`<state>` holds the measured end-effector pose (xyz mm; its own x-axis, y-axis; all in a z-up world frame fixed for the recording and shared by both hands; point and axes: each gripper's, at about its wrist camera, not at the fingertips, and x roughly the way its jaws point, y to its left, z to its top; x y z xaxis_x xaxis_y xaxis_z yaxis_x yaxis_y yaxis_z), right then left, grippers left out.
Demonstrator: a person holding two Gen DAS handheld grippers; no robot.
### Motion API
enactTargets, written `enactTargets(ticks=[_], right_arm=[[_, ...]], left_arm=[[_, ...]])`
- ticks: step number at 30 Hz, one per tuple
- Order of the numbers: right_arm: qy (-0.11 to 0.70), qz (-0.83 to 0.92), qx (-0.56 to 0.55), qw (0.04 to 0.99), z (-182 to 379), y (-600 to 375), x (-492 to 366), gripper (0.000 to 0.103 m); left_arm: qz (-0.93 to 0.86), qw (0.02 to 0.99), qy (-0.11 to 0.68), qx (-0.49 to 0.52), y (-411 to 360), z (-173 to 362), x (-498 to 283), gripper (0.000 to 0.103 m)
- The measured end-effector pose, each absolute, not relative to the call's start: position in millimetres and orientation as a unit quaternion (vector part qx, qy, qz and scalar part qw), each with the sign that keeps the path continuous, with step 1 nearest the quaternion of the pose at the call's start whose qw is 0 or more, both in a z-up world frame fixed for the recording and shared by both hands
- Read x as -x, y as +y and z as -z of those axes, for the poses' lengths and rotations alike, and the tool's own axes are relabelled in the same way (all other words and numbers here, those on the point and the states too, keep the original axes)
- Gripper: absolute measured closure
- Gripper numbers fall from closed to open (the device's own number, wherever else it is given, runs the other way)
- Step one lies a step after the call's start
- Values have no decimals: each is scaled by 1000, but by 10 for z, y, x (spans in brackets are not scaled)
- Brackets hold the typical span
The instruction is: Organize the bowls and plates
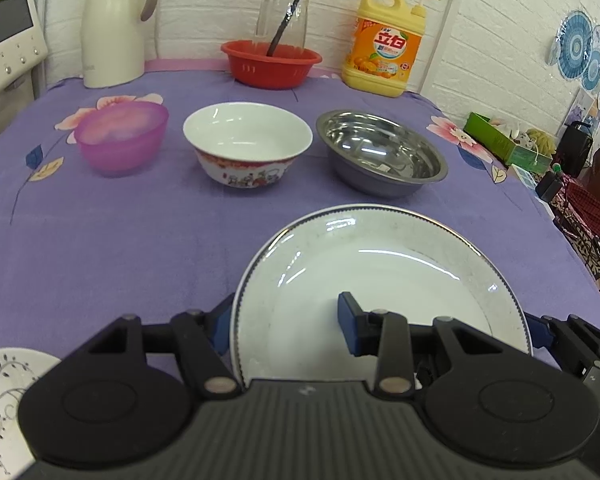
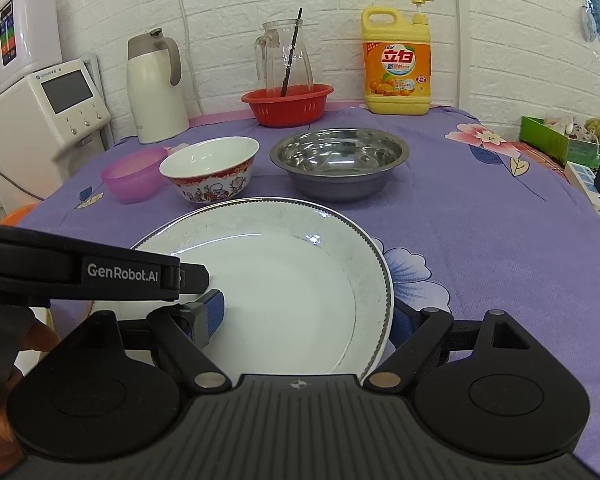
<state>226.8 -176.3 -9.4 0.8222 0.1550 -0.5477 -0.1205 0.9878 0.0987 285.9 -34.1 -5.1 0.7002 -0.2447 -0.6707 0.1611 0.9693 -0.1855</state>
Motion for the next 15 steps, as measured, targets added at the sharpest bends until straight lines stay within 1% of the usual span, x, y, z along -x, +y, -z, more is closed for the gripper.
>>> enactTargets(ticks=[8,15], right_arm=[[276,-76,-21,958,-33,-1669,-2137,0],[255,-105,0,961,-194,-1299,-1905,0]], left_arm=[[111,926,354,71,-177,-90,-2664,66],[86,934,334,96,304,-222,-2286,66]])
